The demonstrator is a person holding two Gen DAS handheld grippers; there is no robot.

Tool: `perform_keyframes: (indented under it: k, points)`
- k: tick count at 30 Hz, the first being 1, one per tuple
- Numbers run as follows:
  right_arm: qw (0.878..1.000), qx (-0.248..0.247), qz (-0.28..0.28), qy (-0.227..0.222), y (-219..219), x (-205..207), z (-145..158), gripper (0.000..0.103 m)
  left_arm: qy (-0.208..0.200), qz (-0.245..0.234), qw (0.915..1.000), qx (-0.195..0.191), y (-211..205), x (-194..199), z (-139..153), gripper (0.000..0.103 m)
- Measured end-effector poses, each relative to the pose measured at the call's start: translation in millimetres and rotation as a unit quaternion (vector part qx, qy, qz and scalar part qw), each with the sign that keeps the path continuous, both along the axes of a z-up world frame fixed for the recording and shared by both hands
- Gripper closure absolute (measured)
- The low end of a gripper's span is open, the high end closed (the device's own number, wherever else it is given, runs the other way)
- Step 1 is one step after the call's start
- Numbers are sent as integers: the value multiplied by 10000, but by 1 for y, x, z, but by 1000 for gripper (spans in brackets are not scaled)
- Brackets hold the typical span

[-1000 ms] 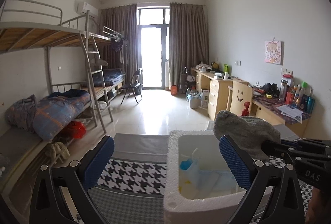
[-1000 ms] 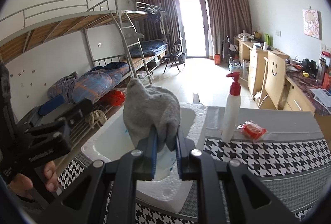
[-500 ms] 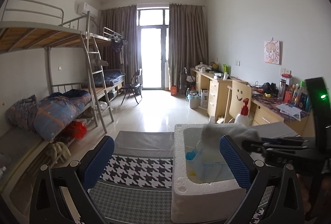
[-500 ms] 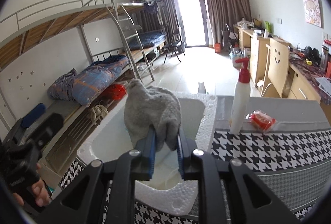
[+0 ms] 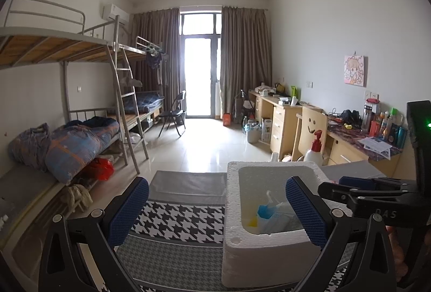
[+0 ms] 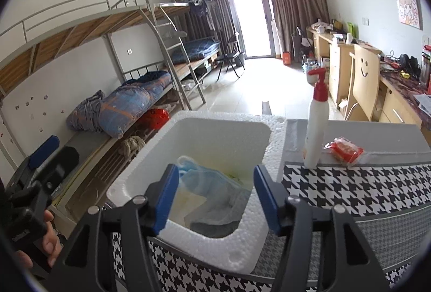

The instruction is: Organize soft objects

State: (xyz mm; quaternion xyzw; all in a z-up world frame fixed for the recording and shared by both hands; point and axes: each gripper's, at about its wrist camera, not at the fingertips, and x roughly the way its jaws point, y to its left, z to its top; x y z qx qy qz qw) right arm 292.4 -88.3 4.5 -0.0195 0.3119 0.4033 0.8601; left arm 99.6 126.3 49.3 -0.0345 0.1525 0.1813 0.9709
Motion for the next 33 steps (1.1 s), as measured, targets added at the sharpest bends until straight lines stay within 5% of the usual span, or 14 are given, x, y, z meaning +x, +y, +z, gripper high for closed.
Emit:
perform_keyframes:
  k: [7,17,33]
  points:
    - [9995,78,-85,-306,-18,-17,10,33,-43,-60,10000,23,-11,-9,3,1]
    - [9943,108,-461,-952,-44,-40,19,3,-87,-194,9998,-39,-22,-21,6,1]
    - [9900,336,-557,-1251,-74,-69,17,1,-231,-260,9994,34,-45,-48,1,1]
